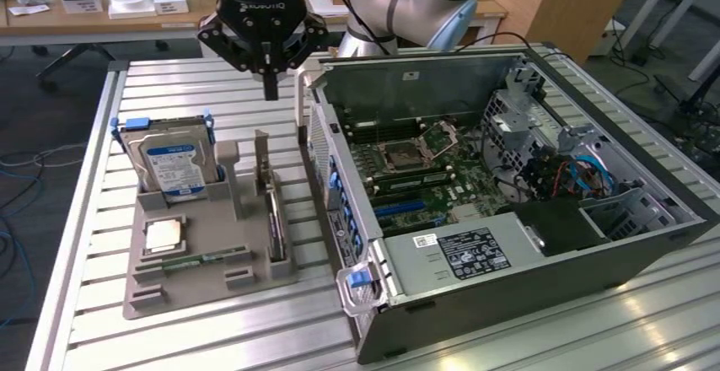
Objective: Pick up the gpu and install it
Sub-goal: 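Reach for the gpu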
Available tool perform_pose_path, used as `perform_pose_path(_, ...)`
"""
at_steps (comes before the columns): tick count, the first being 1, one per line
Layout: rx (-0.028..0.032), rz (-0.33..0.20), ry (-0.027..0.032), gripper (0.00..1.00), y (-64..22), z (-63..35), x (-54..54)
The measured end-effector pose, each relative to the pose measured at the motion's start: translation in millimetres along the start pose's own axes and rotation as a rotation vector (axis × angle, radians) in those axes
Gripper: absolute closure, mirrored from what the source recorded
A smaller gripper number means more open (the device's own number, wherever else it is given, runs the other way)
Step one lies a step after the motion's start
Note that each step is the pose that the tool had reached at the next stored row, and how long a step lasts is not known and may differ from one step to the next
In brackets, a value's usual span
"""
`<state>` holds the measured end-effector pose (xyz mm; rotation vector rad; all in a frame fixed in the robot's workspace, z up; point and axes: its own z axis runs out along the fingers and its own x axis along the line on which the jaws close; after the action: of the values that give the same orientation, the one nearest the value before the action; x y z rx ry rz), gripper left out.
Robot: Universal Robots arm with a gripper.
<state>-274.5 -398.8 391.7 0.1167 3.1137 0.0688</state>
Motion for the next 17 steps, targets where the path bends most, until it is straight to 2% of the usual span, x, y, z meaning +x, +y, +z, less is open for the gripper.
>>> perform_pose_path(17, 0.0000, 0.000, -0.0001, 0.89, -1.6, -0.5, 21.0)
